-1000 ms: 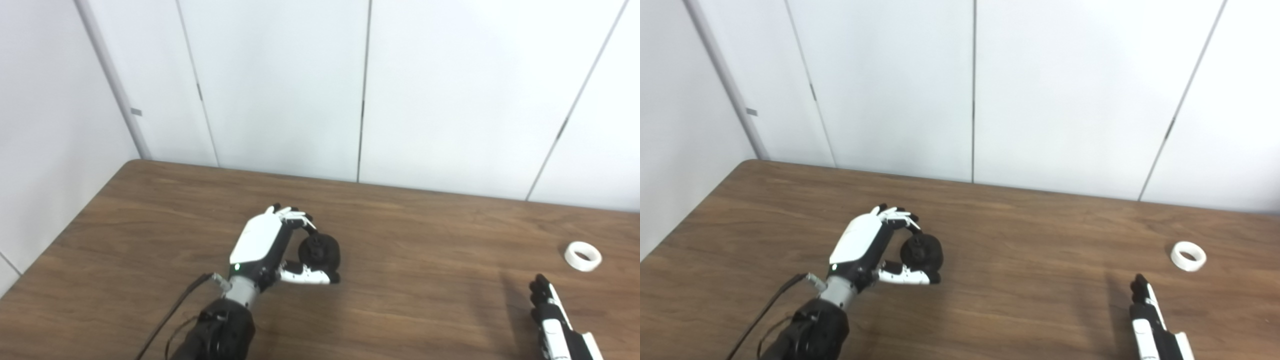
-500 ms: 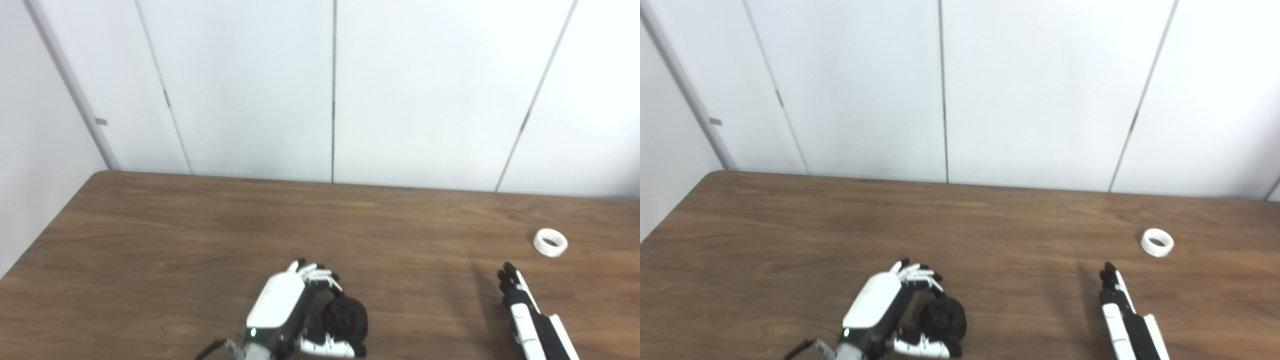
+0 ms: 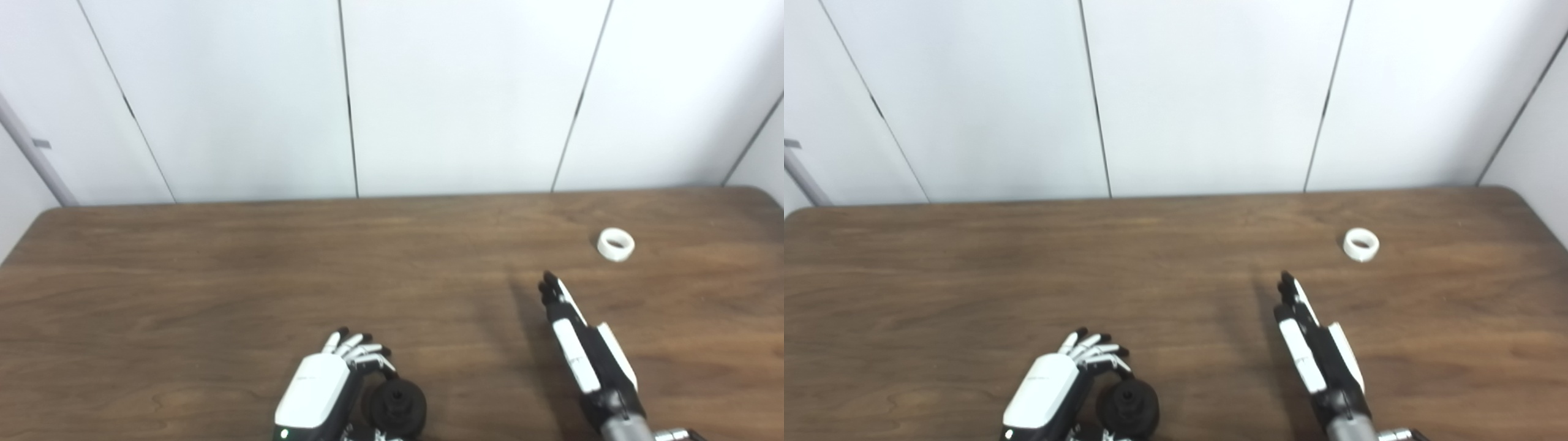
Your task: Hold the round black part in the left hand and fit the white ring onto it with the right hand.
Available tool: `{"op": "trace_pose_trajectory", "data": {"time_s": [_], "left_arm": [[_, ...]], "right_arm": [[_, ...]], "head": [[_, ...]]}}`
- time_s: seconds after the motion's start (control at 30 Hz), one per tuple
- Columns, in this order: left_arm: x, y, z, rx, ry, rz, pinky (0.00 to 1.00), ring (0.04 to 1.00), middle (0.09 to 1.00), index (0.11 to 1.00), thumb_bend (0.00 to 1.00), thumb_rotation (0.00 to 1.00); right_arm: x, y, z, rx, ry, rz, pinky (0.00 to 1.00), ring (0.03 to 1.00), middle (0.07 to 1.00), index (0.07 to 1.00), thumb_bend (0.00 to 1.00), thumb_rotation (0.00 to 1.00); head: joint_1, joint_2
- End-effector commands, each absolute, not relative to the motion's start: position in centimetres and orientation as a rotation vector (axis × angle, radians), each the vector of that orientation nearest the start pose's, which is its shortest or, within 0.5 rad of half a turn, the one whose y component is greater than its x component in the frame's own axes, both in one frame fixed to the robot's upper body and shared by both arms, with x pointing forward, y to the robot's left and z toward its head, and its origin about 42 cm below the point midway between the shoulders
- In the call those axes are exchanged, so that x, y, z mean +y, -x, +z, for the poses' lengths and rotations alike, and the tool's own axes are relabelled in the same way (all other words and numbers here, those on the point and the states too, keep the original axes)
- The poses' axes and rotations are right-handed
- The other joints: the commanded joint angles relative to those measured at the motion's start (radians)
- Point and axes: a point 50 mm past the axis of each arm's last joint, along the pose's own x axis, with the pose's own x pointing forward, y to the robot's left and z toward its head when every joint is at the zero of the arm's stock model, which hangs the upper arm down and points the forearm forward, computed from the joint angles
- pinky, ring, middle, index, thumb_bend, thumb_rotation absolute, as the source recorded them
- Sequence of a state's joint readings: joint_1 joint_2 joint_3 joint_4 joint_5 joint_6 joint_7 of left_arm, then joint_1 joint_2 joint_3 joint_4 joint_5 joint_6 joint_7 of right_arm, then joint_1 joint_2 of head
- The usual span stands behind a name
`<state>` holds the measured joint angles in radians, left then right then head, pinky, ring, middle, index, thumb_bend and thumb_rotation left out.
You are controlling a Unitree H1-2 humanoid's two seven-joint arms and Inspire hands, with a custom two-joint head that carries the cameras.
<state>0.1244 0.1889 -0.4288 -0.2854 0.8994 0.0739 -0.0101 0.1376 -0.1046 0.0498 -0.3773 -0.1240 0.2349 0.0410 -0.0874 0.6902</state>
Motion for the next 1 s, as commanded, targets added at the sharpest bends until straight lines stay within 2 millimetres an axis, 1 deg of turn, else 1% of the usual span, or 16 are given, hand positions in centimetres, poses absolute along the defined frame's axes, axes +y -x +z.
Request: {"op": "trace_pose_trajectory", "data": {"time_s": [0.0, 0.17, 0.2, 0.33, 0.37, 0.43, 0.47, 0.5, 0.53, 0.6, 0.63, 0.7, 0.77, 0.87, 0.93, 0.97], "left_arm": [[15.9, -21.9, 12.4, -0.252, -1.015, -0.306, 1.0, 0.897, 0.795, 0.485, 0.52, 0.05], [15.8, -21.7, 11.9, -0.254, -1.011, -0.301, 1.0, 0.889, 0.794, 0.485, 0.52, 0.05], [15.8, -21.6, 11.8, -0.253, -1.009, -0.298, 1.0, 0.889, 0.794, 0.485, 0.52, 0.05], [15.8, -21.5, 11.3, -0.247, -1.006, -0.286, 1.0, 0.894, 0.793, 0.485, 0.52, 0.05], [15.8, -21.5, 11.3, -0.246, -1.007, -0.284, 1.0, 0.895, 0.793, 0.485, 0.52, 0.05], [15.9, -21.6, 11.4, -0.245, -1.006, -0.281, 1.0, 0.896, 0.793, 0.486, 0.52, 0.05], [15.9, -21.7, 11.5, -0.245, -1.006, -0.279, 1.0, 0.896, 0.792, 0.486, 0.52, 0.05], [15.9, -21.7, 11.6, -0.244, -1.005, -0.278, 1.0, 0.895, 0.792, 0.486, 0.52, 0.05], [15.9, -21.9, 11.6, -0.245, -1.006, -0.278, 1.0, 0.895, 0.792, 0.486, 0.52, 0.05], [16.0, -22.0, 11.6, -0.254, -1.009, -0.277, 1.0, 0.894, 0.79, 0.485, 0.52, 0.05], [16.0, -22.1, 11.6, -0.255, -1.011, -0.277, 1.0, 0.892, 0.788, 0.485, 0.52, 0.05], [16.0, -22.2, 11.5, -0.25, -1.016, -0.277, 1.0, 0.894, 0.789, 0.485, 0.52, 0.05], [16.0, -22.3, 11.5, -0.244, -1.02, -0.277, 1.0, 0.897, 0.791, 0.485, 0.52, 0.05], [16.1, -22.4, 11.3, -0.242, -1.027, -0.277, 1.0, 0.896, 0.792, 0.485, 0.52, 0.05], [16.2, -22.5, 11.2, -0.243, -1.033, -0.278, 1.0, 0.893, 0.79, 0.485, 0.52, 0.05], [16.2, -22.5, 11.2, -0.242, -1.034, -0.279, 1.0, 0.892, 0.788, 0.485, 0.52, 0.05]], "right_arm": [[-22.5, -23.7, 16.5, -0.073, 0.202, 0.025, 1.0, 0.983, 0.975, 0.987, 0.52, 1.0], [-22.8, -23.7, 16.9, -0.078, 0.199, 0.016, 1.0, 0.972, 0.964, 0.98, 0.52, 1.0], [-22.9, -23.7, 17.0, -0.074, 0.195, 0.013, 1.0, 0.97, 0.962, 0.979, 0.53, 1.0], [-23.3, -23.8, 17.7, -0.072, 0.186, 0.003, 1.0, 0.974, 0.96, 0.976, 0.51, 1.0], [-23.5, -23.9, 18.0, -0.074, 0.185, 0.001, 1.0, 0.978, 0.964, 0.976, 0.51, 0.99], [-23.8, -24.1, 18.4, -0.08, 0.18, -0.003, 1.0, 0.981, 0.972, 0.975, 0.5, 0.96], [-24.0, -24.3, 18.6, -0.085, 0.182, -0.007, 1.0, 0.982, 0.974, 0.974, 0.49, 0.94], [-24.1, -24.4, 18.8, -0.089, 0.183, -0.009, 1.0, 0.982, 0.977, 0.971, 0.49, 0.89], [-24.3, -24.7, 19.1, -0.096, 0.19, -0.018, 1.0, 0.982, 0.977, 0.97, 0.49, 0.87], [-24.8, -25.1, 19.6, -0.105, 0.209, -0.033, 1.0, 0.969, 0.968, 0.95, 0.51, 0.77], [-25.0, -25.4, 19.9, -0.103, 0.232, -0.049, 1.0, 0.967, 0.965, 0.944, 0.52, 0.75], [-25.4, -25.7, 20.4, -0.096, 0.282, -0.077, 0.95, 0.955, 0.945, 0.908, 0.56, 0.68], [-25.8, -26.0, 21.0, -0.098, 0.327, -0.087, 0.94, 0.953, 0.937, 0.893, 0.58, 0.64], [-26.6, -26.6, 21.5, -0.108, 0.382, -0.107, 0.92, 0.938, 0.926, 0.874, 0.59, 0.53], [-27.2, -27.1, 21.8, -0.118, 0.411, -0.129, 0.88, 0.907, 0.897, 0.837, 0.64, 0.44], [-27.6, -27.5, 22.0, -0.122, 0.437, -0.141, 0.88, 0.9, 0.887, 0.822, 0.66, 0.42]], "head": [[0.0, 0.001], [-0.011, 0.031], [-0.011, 0.031], [-0.011, 0.059], [-0.012, 0.073], [-0.012, 0.079], [-0.014, 0.093], [-0.014, 0.093], [-0.019, 0.108], [-0.02, 0.112], [-0.02, 0.112], [-0.021, 0.115], [-0.037, 0.116], [-0.051, 0.114], [-0.051, 0.114], [-0.053, 0.106]]}}
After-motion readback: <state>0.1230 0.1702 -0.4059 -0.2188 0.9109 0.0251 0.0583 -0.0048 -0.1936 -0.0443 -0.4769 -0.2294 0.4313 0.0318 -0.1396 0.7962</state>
